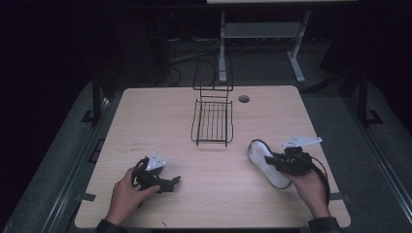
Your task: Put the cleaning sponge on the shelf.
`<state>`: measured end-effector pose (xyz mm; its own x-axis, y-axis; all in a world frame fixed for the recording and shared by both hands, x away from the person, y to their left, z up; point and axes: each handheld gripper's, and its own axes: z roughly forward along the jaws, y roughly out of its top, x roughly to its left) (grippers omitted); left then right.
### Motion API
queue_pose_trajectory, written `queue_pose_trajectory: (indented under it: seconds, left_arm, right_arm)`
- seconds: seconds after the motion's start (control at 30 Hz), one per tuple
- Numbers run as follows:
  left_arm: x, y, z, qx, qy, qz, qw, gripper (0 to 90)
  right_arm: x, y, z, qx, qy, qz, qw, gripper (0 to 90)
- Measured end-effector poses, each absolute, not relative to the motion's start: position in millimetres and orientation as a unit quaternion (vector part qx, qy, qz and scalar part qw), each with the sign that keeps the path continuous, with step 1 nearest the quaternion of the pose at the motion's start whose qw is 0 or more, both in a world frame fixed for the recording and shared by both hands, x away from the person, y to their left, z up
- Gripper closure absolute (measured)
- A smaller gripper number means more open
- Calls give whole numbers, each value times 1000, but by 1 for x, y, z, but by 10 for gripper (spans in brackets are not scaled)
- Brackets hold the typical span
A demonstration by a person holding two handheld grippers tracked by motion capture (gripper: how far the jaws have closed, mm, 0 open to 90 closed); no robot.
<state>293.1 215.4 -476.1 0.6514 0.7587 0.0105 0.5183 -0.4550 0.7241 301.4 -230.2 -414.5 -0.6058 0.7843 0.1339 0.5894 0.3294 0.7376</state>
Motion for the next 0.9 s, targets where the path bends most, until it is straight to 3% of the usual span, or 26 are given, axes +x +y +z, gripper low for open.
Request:
queue_pose_trajectory:
  seconds: [0.9]
  left_arm:
    - [293,215,-476,835,382,169,357,123]
  right_arm:
    - [332,-221,-374,403,783,447,154,744]
